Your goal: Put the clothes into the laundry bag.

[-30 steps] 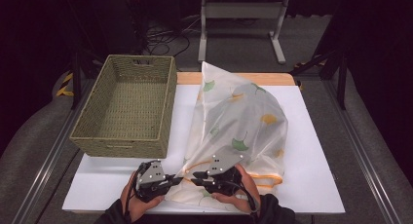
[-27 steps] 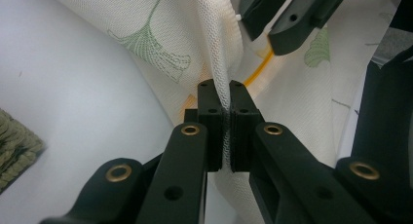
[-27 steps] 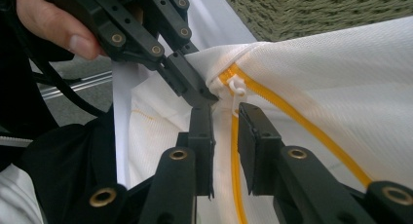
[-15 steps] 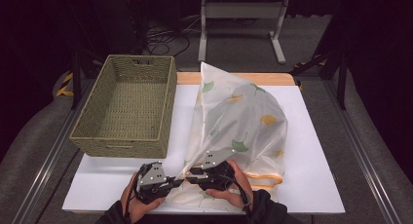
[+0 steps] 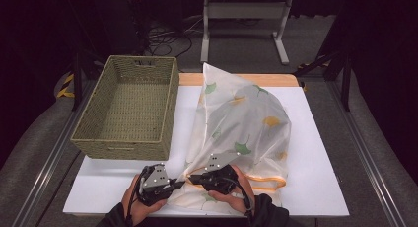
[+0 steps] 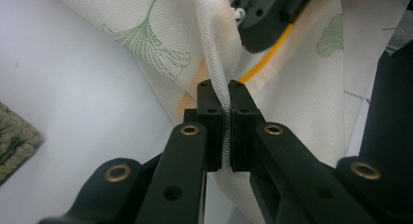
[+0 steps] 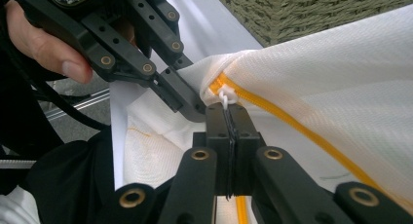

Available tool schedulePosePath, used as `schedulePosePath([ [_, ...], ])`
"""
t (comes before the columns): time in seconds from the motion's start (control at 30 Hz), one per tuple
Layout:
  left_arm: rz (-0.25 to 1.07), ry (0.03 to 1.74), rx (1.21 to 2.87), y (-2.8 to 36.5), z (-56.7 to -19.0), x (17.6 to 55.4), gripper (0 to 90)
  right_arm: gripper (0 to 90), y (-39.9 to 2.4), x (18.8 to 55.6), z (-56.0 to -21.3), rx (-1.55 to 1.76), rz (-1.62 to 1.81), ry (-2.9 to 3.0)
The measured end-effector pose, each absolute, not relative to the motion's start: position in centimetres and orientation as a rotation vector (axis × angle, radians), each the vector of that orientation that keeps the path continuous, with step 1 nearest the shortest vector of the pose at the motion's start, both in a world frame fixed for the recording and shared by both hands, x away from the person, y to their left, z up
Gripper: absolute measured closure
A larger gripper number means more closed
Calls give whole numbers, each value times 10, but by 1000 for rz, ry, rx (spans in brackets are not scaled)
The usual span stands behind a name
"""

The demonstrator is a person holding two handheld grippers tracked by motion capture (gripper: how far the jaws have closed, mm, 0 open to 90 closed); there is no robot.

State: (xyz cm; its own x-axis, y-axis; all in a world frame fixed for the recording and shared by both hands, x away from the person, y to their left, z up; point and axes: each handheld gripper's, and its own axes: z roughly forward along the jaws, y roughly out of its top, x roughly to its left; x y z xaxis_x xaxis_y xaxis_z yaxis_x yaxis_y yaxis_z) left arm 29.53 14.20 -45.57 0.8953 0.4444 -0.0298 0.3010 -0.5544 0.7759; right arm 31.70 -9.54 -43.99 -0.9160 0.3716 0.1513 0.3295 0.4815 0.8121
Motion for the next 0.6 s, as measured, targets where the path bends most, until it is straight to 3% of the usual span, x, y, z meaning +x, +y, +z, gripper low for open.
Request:
schedulePosePath([
  [0.43, 200, 509, 2211, 135, -454, 291, 862, 873, -94, 317, -441, 674, 1433, 2650],
  [0.6, 186, 508, 2210, 135, -455, 292, 864, 815, -96, 318, -443, 714, 1452, 2626],
])
